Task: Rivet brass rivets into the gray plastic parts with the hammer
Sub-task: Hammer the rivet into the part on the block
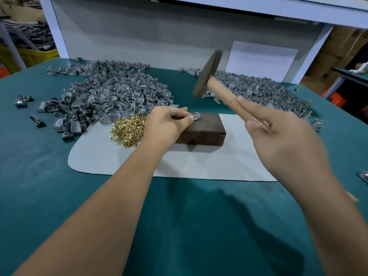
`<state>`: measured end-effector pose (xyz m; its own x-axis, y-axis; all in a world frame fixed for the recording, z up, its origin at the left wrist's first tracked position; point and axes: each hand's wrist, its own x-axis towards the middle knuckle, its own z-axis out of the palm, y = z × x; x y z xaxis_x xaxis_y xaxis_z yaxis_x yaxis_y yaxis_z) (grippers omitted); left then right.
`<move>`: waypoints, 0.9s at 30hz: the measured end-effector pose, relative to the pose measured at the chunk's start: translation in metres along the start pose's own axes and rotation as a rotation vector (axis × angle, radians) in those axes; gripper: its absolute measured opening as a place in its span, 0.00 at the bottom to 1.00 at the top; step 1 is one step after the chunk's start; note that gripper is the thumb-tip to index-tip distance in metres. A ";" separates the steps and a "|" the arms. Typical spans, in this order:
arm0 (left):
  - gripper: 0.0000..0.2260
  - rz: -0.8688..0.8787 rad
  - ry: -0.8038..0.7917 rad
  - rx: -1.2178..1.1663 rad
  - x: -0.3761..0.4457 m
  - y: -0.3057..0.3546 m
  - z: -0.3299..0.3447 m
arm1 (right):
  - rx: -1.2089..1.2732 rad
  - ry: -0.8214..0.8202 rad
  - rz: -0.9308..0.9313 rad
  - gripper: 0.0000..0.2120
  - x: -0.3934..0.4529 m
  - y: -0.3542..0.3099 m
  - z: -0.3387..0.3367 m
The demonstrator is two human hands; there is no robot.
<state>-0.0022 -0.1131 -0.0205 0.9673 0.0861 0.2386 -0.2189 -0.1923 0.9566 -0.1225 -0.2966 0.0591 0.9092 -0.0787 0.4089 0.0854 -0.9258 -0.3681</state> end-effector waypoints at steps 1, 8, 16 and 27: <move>0.02 0.014 0.003 0.024 0.000 0.000 0.000 | 0.023 0.062 -0.011 0.23 0.000 0.000 -0.001; 0.02 0.019 -0.024 0.060 0.000 0.002 -0.002 | -0.052 -0.101 0.052 0.22 -0.007 0.004 0.004; 0.02 0.034 -0.010 0.069 0.000 0.001 -0.001 | 0.024 0.092 0.003 0.22 -0.001 0.001 -0.004; 0.01 -0.043 -0.039 -0.015 -0.003 0.005 -0.003 | 0.234 0.062 0.202 0.10 0.036 0.008 0.004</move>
<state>-0.0066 -0.1111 -0.0159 0.9800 0.0554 0.1911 -0.1789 -0.1744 0.9683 -0.0873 -0.3057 0.0673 0.8915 -0.2809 0.3554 0.0039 -0.7797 -0.6261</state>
